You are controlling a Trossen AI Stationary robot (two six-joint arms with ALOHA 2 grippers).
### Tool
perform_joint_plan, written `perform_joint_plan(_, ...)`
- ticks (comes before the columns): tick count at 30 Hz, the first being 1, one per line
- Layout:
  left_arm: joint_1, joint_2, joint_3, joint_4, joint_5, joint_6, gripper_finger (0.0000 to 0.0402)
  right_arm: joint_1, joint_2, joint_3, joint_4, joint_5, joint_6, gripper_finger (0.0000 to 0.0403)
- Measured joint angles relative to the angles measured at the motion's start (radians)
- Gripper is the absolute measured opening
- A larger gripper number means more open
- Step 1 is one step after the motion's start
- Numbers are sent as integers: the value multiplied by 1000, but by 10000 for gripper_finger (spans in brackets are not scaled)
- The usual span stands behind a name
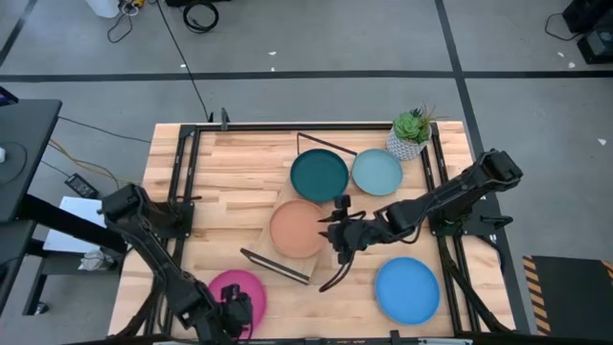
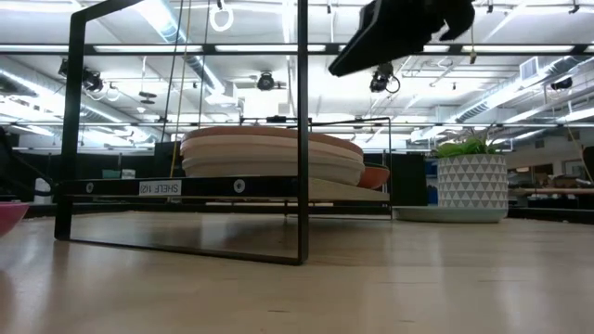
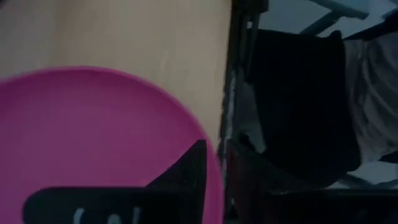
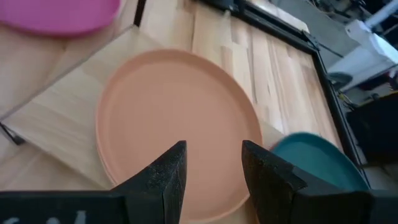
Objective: Place and stack plates onto a shelf
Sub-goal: Stack the pink plate on the dark green plate
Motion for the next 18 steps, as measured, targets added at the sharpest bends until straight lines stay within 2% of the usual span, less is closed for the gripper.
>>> perform_joint_plan(5, 7, 42, 3, 112, 11, -6, 110, 13, 1, -1, -11, 25, 2, 160)
perform_joint_plan(11, 10, 86, 16, 109, -5, 39, 164, 13, 1, -1, -12, 25, 3, 160)
perform_joint_plan(16, 26, 117, 33, 97, -8, 34, 173, 11, 1, -1, -10, 23, 3, 160)
perform_joint_plan(18, 32, 137, 72, 40, -15, 30, 172, 11, 1, -7, -8, 23, 4, 160)
